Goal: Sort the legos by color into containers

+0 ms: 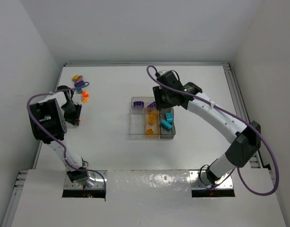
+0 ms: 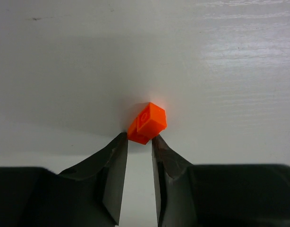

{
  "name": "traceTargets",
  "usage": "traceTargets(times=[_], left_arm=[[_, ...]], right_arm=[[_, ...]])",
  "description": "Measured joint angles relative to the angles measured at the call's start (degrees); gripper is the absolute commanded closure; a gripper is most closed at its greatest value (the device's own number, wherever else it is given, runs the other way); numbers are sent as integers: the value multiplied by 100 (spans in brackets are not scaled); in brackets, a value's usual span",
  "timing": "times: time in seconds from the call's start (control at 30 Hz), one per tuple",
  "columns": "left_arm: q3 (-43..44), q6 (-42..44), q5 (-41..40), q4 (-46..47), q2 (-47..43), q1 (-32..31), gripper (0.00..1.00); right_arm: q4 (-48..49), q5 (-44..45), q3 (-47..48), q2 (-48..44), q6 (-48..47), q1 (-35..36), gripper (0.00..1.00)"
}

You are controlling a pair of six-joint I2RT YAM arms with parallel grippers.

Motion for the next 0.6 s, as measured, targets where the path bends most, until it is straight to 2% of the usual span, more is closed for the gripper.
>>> traceTargets(times=[0.23, 0.37, 0.6], left_arm=[[7, 20, 52, -4, 0, 0, 88], [22, 22, 70, -22, 0, 0, 100], [42, -20, 173, -57, -46, 0, 100]], right_arm=[[-13, 136, 0, -203, 0, 2, 56], [-13, 149, -2, -291, 11, 2, 56], [-9, 149, -109, -297, 22, 2, 56]])
